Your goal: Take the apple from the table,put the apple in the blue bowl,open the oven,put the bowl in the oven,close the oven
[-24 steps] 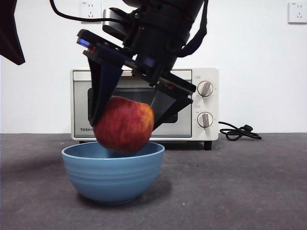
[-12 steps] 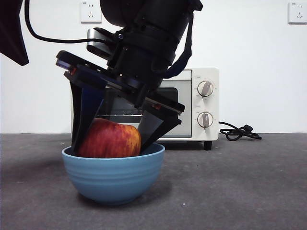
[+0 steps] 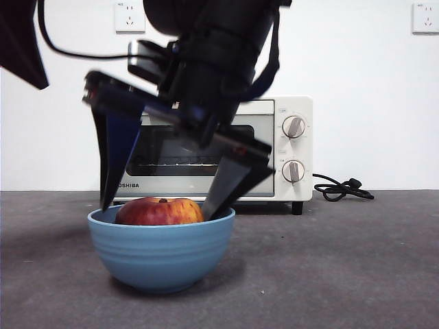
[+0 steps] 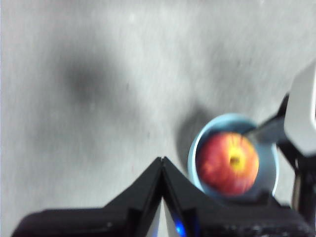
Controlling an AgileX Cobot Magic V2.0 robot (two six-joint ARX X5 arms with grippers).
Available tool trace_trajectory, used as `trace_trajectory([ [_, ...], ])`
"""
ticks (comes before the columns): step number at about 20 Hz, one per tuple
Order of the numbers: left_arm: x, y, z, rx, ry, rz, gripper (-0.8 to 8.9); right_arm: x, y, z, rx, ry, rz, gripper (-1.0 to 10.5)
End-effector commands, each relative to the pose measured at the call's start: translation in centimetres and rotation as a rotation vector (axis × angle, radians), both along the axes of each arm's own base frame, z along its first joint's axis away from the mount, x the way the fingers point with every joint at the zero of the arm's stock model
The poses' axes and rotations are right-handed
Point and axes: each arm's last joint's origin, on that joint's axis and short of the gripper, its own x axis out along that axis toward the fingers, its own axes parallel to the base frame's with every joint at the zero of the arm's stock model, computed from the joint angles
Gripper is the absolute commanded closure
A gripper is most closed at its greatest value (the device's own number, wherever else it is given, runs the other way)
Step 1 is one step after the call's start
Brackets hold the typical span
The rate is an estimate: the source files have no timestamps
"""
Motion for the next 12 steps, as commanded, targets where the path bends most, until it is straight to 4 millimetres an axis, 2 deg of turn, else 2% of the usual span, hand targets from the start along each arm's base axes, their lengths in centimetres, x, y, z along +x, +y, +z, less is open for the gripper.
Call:
trace_trajectory([
  [1, 0.4, -0.3, 0.3, -0.032, -0.046, -0.012, 8.18, -0.4, -0.6, 3.4, 0.020, -0.064, 0.010, 4.5],
  [3, 0.9, -0.5, 0.6, -0.076, -0.093, -0.033, 8.19, -1.2, -2.1, 5.7, -0.017, -0.127, -0.013, 5.0],
  [4, 1.3, -0.7, 0.8, -0.098, -0.114, -0.046, 8.19, -1.5, -3.2, 6.9, -0.052, -0.176, -0.035, 5.9],
  [6, 2.4, -1.2, 0.8, -0.121, -0.129, -0.064, 8.19, -2.2, -5.4, 8.9, -0.110, -0.258, -0.081, 8.6],
  [7, 3.2, -1.5, 0.8, -0.119, -0.120, -0.064, 8.19, -2.4, -6.4, 9.8, -0.128, -0.293, -0.105, 9.5],
  [10, 6.1, -2.6, 0.9, -0.105, -0.091, -0.076, 8.19, -2.9, -9.8, 12.3, -0.122, -0.332, -0.176, 9.6],
  [12, 8.3, -3.6, 1.6, -0.132, -0.088, -0.119, 8.19, -3.0, -12.2, 13.2, -0.129, -0.345, -0.228, 9.6],
])
